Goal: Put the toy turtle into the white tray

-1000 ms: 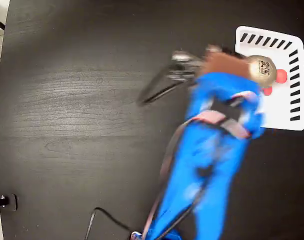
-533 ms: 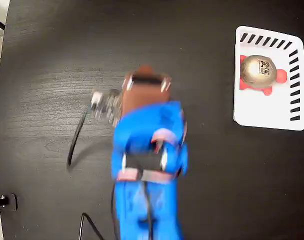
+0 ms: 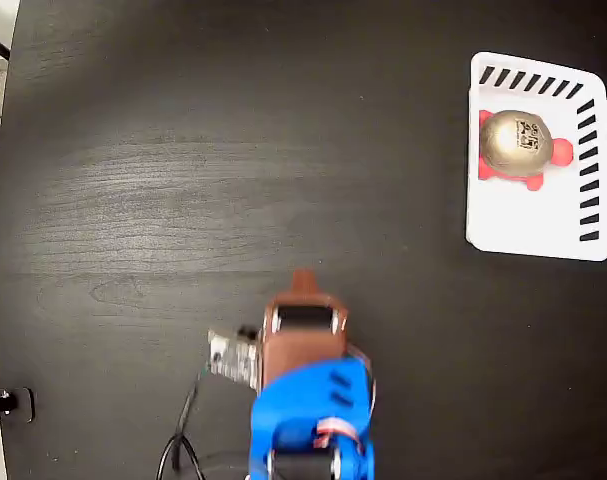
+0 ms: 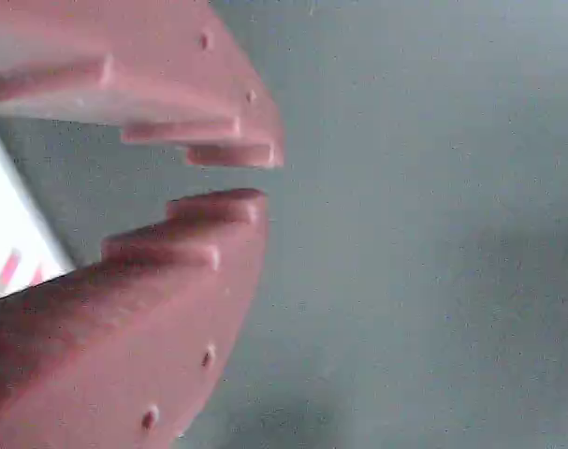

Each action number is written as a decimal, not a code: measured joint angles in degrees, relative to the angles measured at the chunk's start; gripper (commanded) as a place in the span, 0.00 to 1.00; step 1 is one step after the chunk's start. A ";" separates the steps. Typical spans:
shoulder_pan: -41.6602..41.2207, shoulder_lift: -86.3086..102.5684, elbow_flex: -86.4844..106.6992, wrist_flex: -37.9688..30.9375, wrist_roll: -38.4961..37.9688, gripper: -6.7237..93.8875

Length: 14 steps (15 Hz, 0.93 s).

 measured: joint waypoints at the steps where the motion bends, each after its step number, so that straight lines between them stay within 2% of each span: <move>1: 0.26 6.06 3.25 2.37 -0.35 0.06; 4: 0.35 20.74 8.44 10.11 0.09 0.06; 6: 0.26 29.00 8.88 17.75 0.44 0.06; 9: -0.26 32.70 8.88 27.42 2.11 0.06; 14: -0.26 32.70 8.88 28.48 1.85 0.06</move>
